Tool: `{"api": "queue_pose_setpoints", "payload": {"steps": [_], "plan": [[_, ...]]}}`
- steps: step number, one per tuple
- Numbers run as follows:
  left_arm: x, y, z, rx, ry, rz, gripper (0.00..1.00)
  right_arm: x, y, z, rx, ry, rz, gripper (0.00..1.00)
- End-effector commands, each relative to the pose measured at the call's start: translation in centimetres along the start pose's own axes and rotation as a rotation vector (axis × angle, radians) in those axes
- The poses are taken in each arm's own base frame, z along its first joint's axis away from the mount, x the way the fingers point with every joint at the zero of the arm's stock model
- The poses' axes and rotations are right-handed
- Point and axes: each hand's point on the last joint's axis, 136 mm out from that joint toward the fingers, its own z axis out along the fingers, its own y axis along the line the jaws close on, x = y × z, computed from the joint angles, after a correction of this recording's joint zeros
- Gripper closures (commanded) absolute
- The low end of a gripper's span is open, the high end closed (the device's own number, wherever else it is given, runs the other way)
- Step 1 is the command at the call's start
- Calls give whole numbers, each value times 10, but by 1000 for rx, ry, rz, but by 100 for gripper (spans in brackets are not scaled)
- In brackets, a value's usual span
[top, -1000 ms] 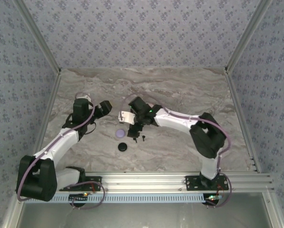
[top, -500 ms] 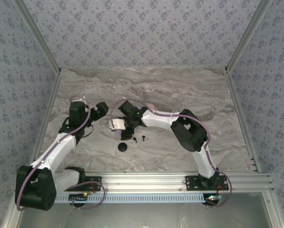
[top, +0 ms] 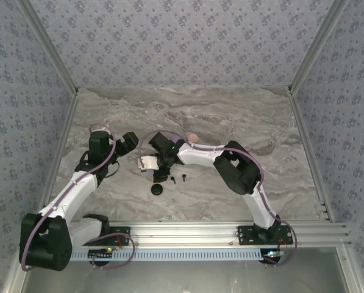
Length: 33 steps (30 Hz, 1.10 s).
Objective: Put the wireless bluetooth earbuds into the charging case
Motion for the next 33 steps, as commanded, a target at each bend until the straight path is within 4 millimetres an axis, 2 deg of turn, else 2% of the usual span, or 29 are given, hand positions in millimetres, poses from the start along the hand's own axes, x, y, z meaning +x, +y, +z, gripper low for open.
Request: {"api": "queue_pose_setpoints", "payload": {"steps": [1,14,20,25,27,33], "plan": [[-4,0,-5,-2,-17,-2,7,23,-3,3,11,66,70,32],[-4,0,-3,-3,-12,-3,7,34,-6,-8,49,89,96,30],[-3,1,-2,-3,-8,-4,7,32,-6,-13,56,76,101,31],[-3,1,-2,-2,-7,-4,7,31,-2,-9,42,68,103,38],[-2,0,-2,0,-5,-2,7,28,-2,-10,41,57,104,43],[-1,-1,-2,5,0,6,6,16,-6,-18,61,2,82,48]]}}
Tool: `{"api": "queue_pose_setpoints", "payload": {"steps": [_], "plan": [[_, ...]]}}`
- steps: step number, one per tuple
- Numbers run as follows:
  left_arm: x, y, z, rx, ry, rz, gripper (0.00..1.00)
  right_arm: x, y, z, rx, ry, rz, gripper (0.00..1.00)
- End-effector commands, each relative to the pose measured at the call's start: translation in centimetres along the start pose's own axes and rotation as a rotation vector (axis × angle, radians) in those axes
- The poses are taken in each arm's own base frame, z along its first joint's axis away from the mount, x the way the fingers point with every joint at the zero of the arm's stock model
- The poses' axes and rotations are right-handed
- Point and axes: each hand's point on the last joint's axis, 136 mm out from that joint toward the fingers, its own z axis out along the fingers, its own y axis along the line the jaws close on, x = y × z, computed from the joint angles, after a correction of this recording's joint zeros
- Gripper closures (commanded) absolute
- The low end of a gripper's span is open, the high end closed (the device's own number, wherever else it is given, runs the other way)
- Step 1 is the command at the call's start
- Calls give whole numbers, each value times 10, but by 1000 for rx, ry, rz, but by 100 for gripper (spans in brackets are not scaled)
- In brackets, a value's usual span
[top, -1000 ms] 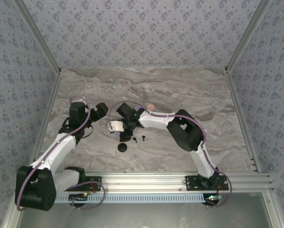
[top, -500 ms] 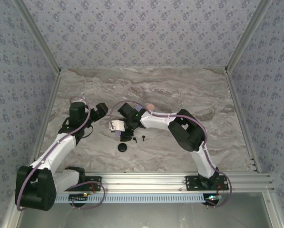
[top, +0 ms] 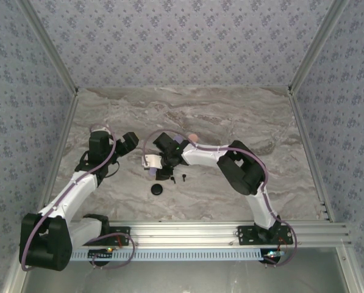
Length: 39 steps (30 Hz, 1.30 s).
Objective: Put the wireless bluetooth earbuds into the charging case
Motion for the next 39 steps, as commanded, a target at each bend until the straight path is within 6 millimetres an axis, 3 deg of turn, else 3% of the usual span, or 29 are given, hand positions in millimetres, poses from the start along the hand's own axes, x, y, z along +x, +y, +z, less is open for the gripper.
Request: {"api": "queue_pose_setpoints", "payload": {"steps": [1,6,10,15,20,25,30,39], "plan": [[-2,-1,-3,7,-3,9,6,0,-5,-12,33,-7,-2,48],[-3,-11,-7,51,-5,26,6,-13,-22,-42,114,-73,14,51],[-8,-38,-15,179,-5,57,8,-16,-39,-88,225,-127,42,51],[-13,-98,-39,458,32,114,9,-8,-54,-167,383,-217,75,51],[-9,-165,-76,741,117,192,10,-9,-64,-246,526,-321,56,51],[2,-210,-98,882,188,272,12,-22,-62,-294,620,-374,-26,51],[18,-239,-98,958,249,301,13,-31,-58,-315,675,-382,-67,51],[41,-270,-90,1025,331,338,18,-41,-56,-319,680,-401,-91,51]]}}
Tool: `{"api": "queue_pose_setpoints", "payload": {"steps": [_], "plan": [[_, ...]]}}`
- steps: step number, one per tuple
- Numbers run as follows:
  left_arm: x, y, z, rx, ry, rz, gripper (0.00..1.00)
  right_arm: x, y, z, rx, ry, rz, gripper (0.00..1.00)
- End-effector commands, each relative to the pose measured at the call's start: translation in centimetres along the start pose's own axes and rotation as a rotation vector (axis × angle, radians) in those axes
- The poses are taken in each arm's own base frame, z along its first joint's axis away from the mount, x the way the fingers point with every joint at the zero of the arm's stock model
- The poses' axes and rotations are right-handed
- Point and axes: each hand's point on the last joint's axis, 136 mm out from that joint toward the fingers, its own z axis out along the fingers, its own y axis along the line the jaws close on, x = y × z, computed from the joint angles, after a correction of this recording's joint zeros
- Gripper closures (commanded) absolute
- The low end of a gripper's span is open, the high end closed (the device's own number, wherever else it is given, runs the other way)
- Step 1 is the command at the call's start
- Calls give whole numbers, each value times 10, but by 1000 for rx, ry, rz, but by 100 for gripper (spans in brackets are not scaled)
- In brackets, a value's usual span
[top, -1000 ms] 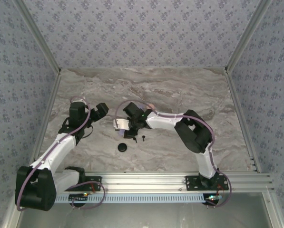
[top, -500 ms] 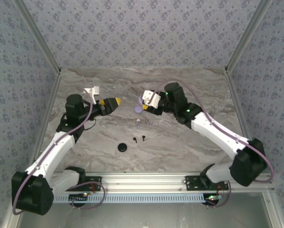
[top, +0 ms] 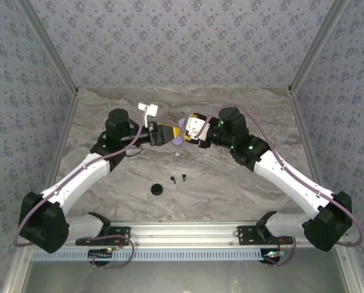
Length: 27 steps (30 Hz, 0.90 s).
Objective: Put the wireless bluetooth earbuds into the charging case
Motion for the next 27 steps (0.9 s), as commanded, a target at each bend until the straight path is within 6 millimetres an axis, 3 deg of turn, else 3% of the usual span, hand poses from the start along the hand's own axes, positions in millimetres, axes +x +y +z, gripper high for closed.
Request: {"api": "queue_pose_setpoints", "payload": {"steps": [1,6,9,20,27], "plan": [[-13,-26,6,81,-9,74,19,-12,-7,-6,25,-23,-23,51],[-11,-28,13,92,3,75,29,-12,-5,-4,15,-29,-10,51],[-10,-28,16,97,6,73,42,-13,-5,-3,10,-32,-5,51],[-9,-26,20,100,9,72,71,-12,-3,0,-3,-13,3,50],[-8,-23,18,78,-1,99,77,-12,-2,-10,-41,-3,77,36]]}}
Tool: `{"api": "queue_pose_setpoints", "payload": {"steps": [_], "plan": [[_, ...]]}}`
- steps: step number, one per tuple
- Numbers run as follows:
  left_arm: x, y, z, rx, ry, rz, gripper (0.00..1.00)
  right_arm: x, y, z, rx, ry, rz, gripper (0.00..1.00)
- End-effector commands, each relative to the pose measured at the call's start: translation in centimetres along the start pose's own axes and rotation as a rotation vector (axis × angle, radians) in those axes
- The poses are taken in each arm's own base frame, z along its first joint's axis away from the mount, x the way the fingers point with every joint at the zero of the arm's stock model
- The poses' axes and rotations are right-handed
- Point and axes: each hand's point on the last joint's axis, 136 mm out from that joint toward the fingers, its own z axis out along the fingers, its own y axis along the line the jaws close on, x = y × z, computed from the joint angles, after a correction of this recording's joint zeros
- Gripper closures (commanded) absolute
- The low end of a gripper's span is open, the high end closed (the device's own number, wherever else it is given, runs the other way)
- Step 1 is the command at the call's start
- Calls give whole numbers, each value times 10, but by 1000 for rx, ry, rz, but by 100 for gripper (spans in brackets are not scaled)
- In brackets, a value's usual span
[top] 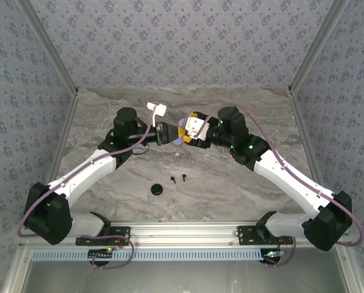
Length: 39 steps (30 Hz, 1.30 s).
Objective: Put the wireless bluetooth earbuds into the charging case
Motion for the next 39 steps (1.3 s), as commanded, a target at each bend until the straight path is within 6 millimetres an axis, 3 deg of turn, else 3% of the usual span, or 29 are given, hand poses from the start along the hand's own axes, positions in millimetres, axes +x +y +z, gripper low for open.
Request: {"api": "queue_pose_setpoints", "payload": {"steps": [1,5,9,12,17,39], "plan": [[-14,-18,-3,31,-39,98,77,-10,-5,-12,-21,-17,71,32],[-15,-18,-6,4,-82,175,83,-15,-7,-36,-36,-87,192,20],[-12,-26,-5,13,-109,309,86,-26,-9,-58,-71,-219,358,0],[-5,-36,-2,27,-126,434,88,-37,-15,-68,-119,-320,507,0],[2,-44,3,36,-140,552,95,-45,-21,-69,-170,-331,629,0],[16,-56,6,95,-114,610,100,7,-45,-49,-3,-176,684,0]]}}
